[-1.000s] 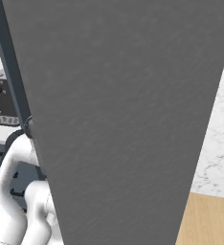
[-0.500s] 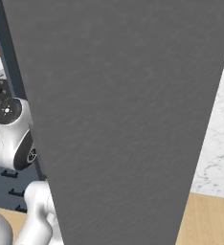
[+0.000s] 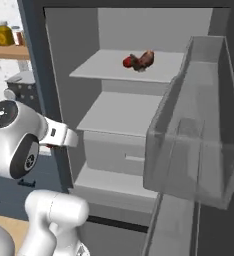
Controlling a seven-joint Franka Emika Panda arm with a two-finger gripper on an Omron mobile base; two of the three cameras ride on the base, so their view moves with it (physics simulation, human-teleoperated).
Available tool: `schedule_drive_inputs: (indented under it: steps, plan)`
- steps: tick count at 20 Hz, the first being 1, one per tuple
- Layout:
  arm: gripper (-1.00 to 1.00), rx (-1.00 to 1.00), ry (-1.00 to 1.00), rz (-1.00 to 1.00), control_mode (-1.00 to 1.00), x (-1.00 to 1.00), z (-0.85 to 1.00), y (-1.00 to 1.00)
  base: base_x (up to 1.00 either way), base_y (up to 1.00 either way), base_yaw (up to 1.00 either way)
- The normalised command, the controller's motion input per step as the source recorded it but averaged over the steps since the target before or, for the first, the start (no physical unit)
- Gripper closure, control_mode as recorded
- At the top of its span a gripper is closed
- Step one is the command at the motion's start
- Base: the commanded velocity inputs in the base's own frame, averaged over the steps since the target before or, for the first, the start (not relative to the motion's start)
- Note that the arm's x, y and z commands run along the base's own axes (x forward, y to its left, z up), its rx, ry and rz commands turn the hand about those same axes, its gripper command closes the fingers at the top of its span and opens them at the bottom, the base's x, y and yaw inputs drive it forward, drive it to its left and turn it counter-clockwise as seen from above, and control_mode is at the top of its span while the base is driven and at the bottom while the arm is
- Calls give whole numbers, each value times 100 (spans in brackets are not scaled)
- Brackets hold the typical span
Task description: Place one bell pepper and one steak in each tupperware on the nearby counter, to pack two identical lunches.
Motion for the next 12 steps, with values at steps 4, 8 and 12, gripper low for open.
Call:
schedule_drive_inputs:
  steps: [4,8,12]
  plan:
    - [100,0,0,0,100,0,0,0,-4,100,0]
    - [100,0,0,0,100,0,0,0,0,100,0]
    - [100,0,0,0,100,0,0,0,0,100,0]
